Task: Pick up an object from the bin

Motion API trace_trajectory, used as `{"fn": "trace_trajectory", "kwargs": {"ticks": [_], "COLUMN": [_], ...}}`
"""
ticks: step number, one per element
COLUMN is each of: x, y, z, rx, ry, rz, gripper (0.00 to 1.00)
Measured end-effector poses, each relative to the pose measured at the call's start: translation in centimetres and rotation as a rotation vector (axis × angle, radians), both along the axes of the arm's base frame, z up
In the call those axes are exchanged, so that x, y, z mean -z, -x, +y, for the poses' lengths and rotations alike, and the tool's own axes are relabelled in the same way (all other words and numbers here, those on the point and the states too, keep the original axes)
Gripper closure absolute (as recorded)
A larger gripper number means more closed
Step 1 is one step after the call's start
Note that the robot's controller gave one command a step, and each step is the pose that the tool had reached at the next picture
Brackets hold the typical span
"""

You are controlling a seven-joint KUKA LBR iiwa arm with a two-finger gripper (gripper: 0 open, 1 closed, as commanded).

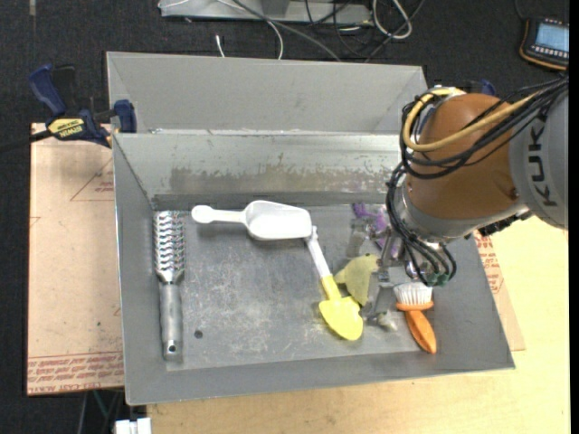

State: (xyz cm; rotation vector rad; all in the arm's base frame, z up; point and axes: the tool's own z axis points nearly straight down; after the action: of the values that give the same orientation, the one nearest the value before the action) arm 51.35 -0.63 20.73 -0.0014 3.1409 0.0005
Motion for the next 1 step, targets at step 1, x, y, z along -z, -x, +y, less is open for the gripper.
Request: {"fn": "trace_trajectory", "kwargs": {"ticks": [1], "x": [0.00], "y": [0.00], "z": [0.00], "rx": [0.000], "ry": [0.000], "rz": [0.000], "gripper": [0.00]}}
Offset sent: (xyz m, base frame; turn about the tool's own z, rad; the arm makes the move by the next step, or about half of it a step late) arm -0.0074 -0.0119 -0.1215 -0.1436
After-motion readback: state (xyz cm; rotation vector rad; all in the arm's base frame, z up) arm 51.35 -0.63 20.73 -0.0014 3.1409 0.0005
